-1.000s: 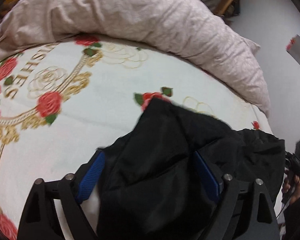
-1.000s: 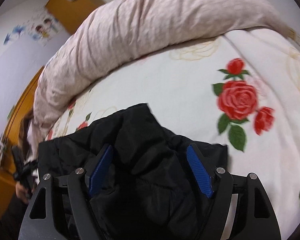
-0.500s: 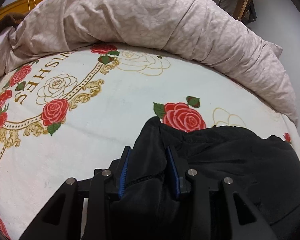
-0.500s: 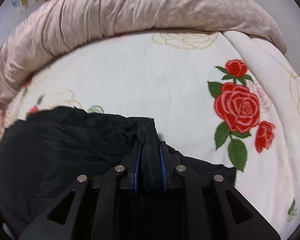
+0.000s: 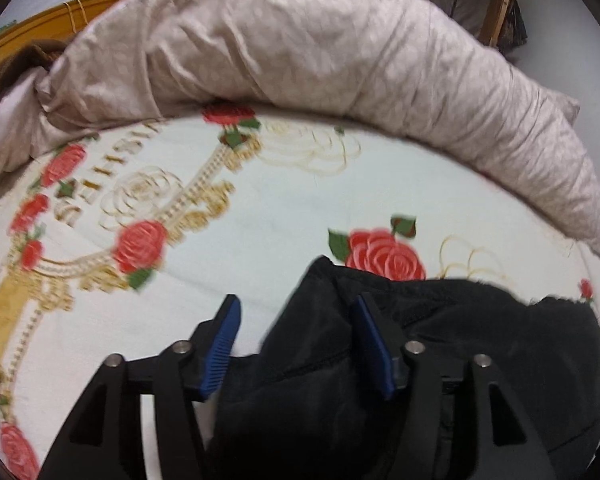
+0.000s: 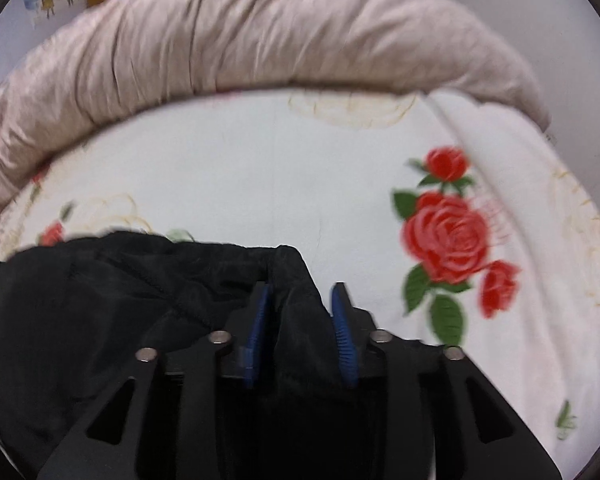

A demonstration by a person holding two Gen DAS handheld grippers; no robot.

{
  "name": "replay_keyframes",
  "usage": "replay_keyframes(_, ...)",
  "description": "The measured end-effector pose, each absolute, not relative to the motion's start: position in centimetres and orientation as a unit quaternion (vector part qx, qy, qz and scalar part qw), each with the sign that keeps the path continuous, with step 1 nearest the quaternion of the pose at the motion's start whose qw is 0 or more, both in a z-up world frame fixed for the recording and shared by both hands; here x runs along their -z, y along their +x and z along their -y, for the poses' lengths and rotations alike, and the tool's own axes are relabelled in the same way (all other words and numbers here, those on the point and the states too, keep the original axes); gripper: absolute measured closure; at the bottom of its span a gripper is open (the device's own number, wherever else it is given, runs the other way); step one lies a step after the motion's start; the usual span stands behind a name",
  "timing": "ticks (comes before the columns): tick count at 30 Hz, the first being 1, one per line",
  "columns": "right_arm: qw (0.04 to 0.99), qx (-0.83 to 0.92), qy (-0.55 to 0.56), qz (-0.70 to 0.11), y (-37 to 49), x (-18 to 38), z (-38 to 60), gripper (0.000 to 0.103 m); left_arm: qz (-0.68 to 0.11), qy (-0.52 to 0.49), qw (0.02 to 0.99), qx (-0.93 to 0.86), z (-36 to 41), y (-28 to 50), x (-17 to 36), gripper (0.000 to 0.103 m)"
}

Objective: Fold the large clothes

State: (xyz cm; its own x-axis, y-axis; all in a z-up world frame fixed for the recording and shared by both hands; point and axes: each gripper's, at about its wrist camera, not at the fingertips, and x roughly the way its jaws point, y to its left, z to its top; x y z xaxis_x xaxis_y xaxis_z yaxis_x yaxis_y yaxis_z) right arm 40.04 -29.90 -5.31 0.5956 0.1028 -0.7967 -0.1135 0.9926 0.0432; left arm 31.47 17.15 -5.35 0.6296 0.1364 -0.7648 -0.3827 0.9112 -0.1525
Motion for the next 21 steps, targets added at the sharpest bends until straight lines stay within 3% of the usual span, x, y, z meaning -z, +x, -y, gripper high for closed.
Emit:
replay_keyframes(1, 0.901, -0.062, -0.010, -0.430, 39.2, 4.0, 29.9, 0.054, -0.395, -0.152, 0.894, -0.150, -17.4, 30.9, 4.3, 0.037)
replay_keyframes(4, 0.916, -0.073, -0.016, -0.395, 36.6, 0.8, 28.9, 0.053, -0.367, -0.157, 0.904, -0.153, -17.5, 29.4, 1.4, 0.034)
replay_keyframes(7, 0.911, -0.121, -0.001, -0.395, 35.1, 0.3, 26.5, 0.047, -0.357, -0.173, 0.911, -0.112, -15.1, 28.9, 0.1, 0.029)
replay_keyframes(13, 0.872, -0.151, -0.015, -0.466, 37.5, 6.4, 22.0, 0.047, -0.419, -0.124, 0.899, 0.017, -5.7, 33.1, 3.5, 0.029)
replay_keyframes(21, 0.869, -0.138, -0.032, -0.474, 40.9, 10.6, 21.3, 0.040, -0.434, -0.073, 0.898, -0.016, -3.4, 36.8, 8.4, 0.027)
